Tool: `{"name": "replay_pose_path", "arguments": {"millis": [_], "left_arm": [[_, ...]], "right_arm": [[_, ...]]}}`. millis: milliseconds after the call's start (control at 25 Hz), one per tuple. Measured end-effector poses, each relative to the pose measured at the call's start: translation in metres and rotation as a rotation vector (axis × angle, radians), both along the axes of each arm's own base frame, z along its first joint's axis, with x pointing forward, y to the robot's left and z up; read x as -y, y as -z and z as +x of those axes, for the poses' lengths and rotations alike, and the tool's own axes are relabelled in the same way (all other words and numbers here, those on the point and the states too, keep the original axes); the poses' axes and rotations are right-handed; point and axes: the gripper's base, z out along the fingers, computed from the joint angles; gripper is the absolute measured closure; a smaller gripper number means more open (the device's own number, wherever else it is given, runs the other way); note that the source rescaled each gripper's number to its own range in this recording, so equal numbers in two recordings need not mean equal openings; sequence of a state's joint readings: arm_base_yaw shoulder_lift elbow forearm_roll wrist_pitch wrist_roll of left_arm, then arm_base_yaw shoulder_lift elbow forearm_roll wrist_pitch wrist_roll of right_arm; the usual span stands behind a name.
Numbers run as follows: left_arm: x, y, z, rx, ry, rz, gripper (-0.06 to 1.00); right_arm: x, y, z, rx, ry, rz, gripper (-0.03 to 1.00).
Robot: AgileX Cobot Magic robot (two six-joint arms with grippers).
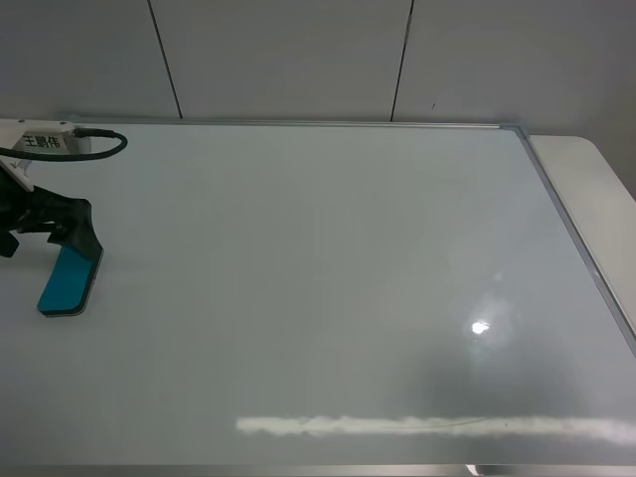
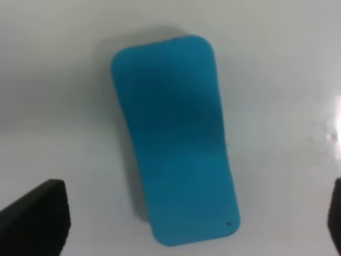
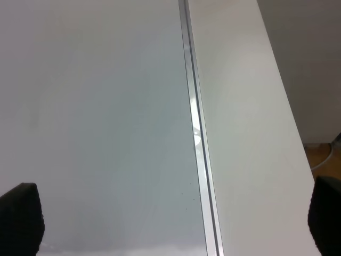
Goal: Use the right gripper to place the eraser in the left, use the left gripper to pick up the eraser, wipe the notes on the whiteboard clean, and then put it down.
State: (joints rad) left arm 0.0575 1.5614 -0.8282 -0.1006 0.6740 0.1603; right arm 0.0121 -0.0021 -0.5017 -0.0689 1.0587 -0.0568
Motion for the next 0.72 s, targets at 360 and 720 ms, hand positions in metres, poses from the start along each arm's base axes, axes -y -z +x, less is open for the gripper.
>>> {"name": "replay_pose_path", "arguments": {"millis": [360,720], "left_arm": [[0.0,-0.029,-0.014,0.011,0.025,0.022,-0.05],[-0.003,-0.166,-0.045,0.351,0.043,0.109,-0.05]], "right_arm": [[0.0,0.0,0.0,0.0,0.0,0.0,-0.03],[0.0,0.0,0.0,0.0,0.0,0.0,-0.03]]}}
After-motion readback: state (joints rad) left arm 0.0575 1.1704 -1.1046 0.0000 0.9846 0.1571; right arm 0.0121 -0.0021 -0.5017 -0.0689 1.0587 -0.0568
